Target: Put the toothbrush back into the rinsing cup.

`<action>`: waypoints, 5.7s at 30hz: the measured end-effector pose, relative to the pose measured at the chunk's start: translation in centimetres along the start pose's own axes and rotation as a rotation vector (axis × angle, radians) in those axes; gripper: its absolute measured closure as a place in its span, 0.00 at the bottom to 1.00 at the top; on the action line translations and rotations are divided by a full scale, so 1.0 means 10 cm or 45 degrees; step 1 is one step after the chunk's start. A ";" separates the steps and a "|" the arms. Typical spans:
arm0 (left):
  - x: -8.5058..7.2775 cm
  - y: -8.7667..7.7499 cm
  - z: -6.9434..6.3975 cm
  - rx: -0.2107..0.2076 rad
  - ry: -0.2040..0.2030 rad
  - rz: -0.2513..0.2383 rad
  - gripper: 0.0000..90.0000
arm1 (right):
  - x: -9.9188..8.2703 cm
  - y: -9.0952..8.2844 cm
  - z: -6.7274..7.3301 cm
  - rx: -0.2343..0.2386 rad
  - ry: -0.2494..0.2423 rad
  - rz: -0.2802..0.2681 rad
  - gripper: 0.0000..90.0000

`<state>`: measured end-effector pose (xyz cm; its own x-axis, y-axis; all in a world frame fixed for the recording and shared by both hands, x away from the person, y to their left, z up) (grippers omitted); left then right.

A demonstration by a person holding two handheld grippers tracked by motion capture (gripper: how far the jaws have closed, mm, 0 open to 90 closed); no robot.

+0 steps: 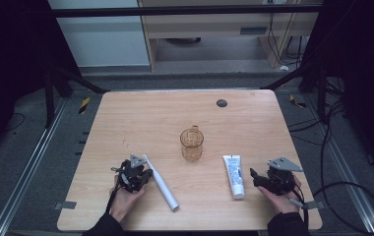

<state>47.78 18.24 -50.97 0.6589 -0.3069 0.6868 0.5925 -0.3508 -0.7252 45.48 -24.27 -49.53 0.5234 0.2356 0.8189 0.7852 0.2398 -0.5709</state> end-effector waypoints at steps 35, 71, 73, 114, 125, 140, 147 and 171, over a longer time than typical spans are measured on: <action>0.07 -0.33 -0.30 -0.129 0.036 -0.116 1.00 | -0.01 -0.04 -0.02 -0.008 0.004 -0.016 0.28; -0.31 -0.33 -0.86 -0.249 0.222 0.075 1.00 | -0.03 -0.07 -0.02 -0.015 0.007 -0.019 0.28; -0.32 -0.34 -0.86 -0.249 0.217 0.079 1.00 | -0.03 -0.07 -0.02 -0.014 0.006 -0.019 0.28; -0.10 -0.62 -0.43 -0.152 0.093 -0.098 0.86 | -0.03 -0.06 -0.02 -0.012 0.011 -0.015 0.28; 0.11 -0.50 -0.13 -0.036 0.099 -0.100 0.64 | -0.02 -0.05 -0.02 -0.012 0.023 -0.011 0.28; 0.52 -0.42 0.06 0.015 0.035 -0.056 0.47 | -0.01 -0.03 -0.03 -0.010 0.020 -0.010 0.27; 0.73 -0.37 0.02 -0.024 0.038 -0.016 0.43 | -0.01 -0.03 -0.03 -0.005 0.021 -0.010 0.27; 0.59 -0.05 -0.25 -0.076 0.136 0.189 0.46 | -0.02 -0.01 -0.02 0.014 0.002 0.008 0.27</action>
<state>50.21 14.40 -46.36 0.6820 -0.4503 0.5762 0.4621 -0.3453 -0.8168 45.38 -24.58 -49.61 0.5288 0.2359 0.8153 0.7783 0.2484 -0.5767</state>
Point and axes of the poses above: each handheld gripper's, and its own axes: y roughly forward along the jaws, x roughly out of its top, z roughly to its left, the point moved 3 cm from there along y, roughly forward along the jaws, and after that the axes turned 1 degree about -y, right-handed, at the moved point
